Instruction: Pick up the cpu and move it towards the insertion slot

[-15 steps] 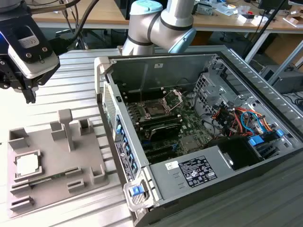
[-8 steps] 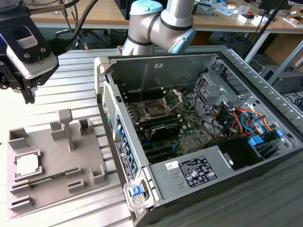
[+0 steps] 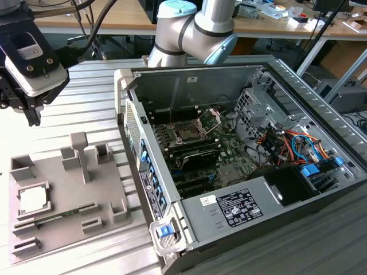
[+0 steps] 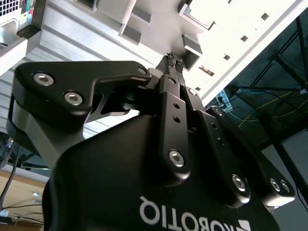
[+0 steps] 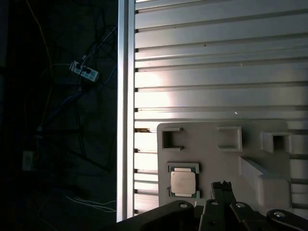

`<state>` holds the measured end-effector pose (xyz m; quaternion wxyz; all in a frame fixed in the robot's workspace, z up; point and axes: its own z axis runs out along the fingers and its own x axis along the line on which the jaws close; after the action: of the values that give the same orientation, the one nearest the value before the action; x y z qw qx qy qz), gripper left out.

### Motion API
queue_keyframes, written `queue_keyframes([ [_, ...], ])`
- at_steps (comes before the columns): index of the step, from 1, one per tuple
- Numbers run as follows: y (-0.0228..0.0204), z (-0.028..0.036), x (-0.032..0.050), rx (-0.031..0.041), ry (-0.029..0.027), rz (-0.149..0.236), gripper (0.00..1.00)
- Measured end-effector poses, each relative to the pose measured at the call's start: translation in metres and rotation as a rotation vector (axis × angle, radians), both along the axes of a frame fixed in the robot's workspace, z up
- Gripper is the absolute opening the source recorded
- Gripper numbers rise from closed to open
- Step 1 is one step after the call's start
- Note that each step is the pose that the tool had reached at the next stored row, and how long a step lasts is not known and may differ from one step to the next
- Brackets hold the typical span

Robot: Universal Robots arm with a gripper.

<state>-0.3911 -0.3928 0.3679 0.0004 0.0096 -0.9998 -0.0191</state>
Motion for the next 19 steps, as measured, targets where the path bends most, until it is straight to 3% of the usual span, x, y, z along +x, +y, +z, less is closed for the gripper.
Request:
queue_keyframes([
  [19, -0.0001, -0.0040, -0.0036, 0.0000, 0.0001, 0.000, 0.11],
])
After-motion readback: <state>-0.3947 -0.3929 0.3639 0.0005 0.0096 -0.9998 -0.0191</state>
